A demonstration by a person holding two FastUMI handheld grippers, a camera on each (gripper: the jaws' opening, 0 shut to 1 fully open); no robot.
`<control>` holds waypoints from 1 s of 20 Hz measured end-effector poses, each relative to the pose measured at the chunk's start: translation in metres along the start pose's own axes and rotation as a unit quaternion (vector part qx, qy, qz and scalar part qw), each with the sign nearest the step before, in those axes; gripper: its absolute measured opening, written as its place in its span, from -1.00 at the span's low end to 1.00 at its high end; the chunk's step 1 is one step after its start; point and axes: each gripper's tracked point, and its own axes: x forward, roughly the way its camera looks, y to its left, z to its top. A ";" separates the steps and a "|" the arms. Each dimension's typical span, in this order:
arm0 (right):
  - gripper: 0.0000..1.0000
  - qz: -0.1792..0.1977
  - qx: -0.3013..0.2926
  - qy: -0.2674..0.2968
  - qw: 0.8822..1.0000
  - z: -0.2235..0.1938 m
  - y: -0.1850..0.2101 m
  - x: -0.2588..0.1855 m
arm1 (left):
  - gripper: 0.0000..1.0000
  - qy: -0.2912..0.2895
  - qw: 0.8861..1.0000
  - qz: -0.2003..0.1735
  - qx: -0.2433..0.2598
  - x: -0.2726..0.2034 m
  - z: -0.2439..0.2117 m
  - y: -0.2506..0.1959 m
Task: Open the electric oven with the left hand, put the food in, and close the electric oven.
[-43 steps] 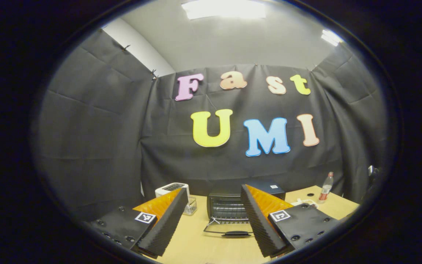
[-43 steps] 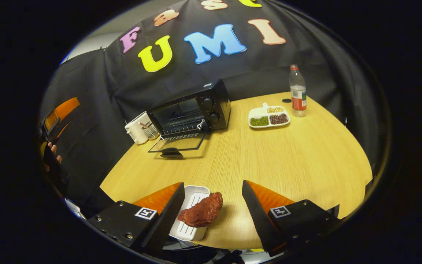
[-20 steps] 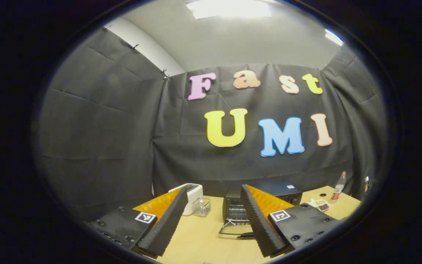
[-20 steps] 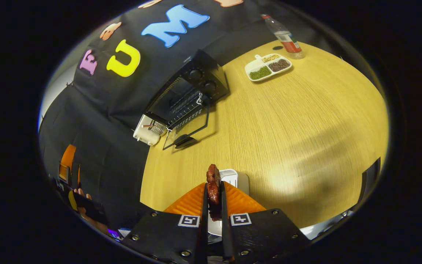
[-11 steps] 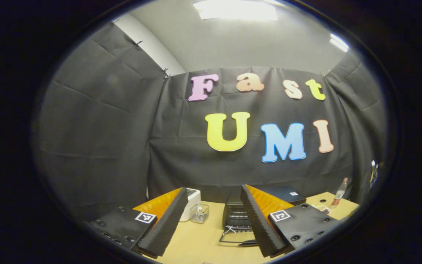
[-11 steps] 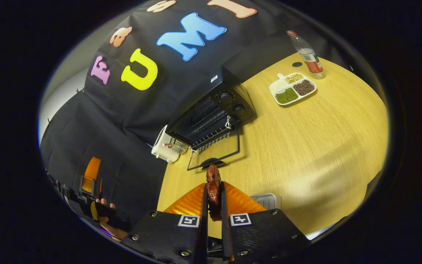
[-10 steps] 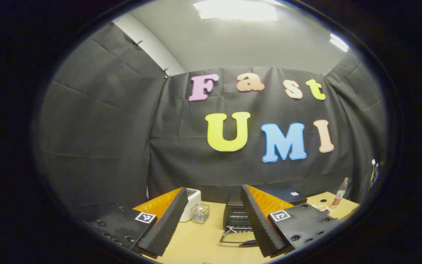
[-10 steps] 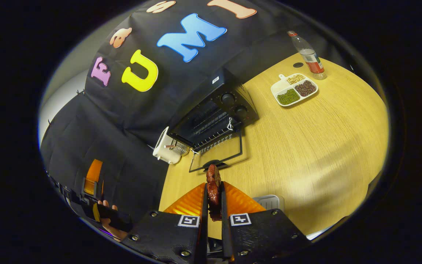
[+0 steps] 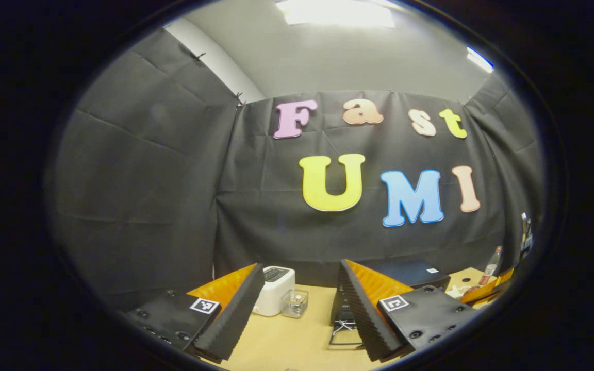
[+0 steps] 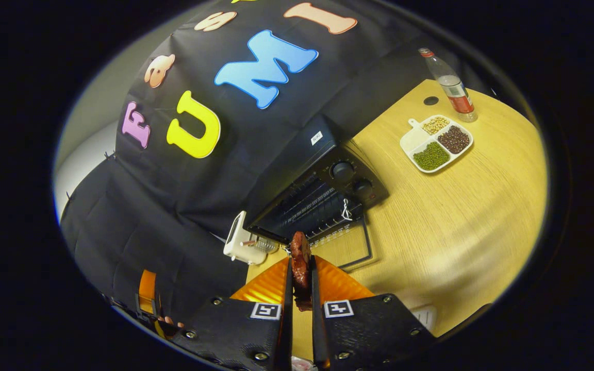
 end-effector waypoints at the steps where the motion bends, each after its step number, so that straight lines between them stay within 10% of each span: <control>1: -0.69 0.002 0.005 -0.004 1.000 0.002 0.004 0.009 | 0.99 0.002 1.000 0.001 0.002 0.005 -0.004 0.005; 20: -0.68 0.036 0.088 -0.080 0.992 0.017 0.018 0.177 | 0.89 0.046 0.998 0.021 0.034 0.050 -0.039 0.075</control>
